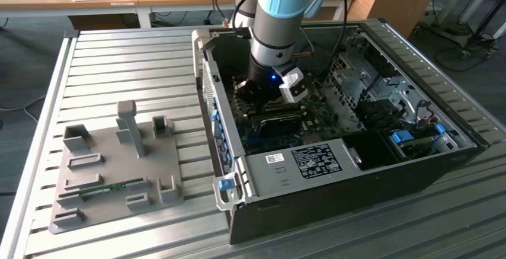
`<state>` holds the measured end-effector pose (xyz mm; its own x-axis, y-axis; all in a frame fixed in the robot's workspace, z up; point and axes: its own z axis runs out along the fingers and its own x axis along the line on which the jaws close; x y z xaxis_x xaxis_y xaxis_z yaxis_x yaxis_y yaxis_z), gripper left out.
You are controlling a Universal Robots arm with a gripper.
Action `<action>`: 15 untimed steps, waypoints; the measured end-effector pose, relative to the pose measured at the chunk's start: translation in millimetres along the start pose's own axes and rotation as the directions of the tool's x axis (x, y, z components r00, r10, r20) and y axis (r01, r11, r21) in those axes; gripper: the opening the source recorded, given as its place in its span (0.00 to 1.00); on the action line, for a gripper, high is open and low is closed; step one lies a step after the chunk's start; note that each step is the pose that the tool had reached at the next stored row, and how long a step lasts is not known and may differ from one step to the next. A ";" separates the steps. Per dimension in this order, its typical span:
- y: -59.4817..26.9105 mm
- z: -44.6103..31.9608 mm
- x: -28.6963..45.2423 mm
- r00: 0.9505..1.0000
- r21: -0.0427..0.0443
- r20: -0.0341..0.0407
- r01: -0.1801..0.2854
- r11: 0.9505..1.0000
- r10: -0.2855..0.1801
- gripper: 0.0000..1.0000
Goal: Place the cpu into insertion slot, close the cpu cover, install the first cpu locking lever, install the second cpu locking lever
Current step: 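Install the second cpu locking lever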
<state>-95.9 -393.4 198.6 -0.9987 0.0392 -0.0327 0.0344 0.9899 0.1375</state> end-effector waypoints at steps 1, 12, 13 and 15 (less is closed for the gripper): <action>0.1 0.0 0.0 1.000 0.003 0.000 0.000 1.000 0.000 0.11; 1.5 -5.3 0.2 1.000 0.008 0.003 0.001 1.000 -0.001 0.11; 1.8 -7.1 0.1 1.000 0.008 0.003 0.001 1.000 -0.001 0.11; 2.3 -11.1 0.0 1.000 0.007 0.003 0.001 1.000 -0.001 0.11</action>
<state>-96.2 -392.6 209.9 -0.9986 0.0391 -0.0358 0.0341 0.9909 0.1301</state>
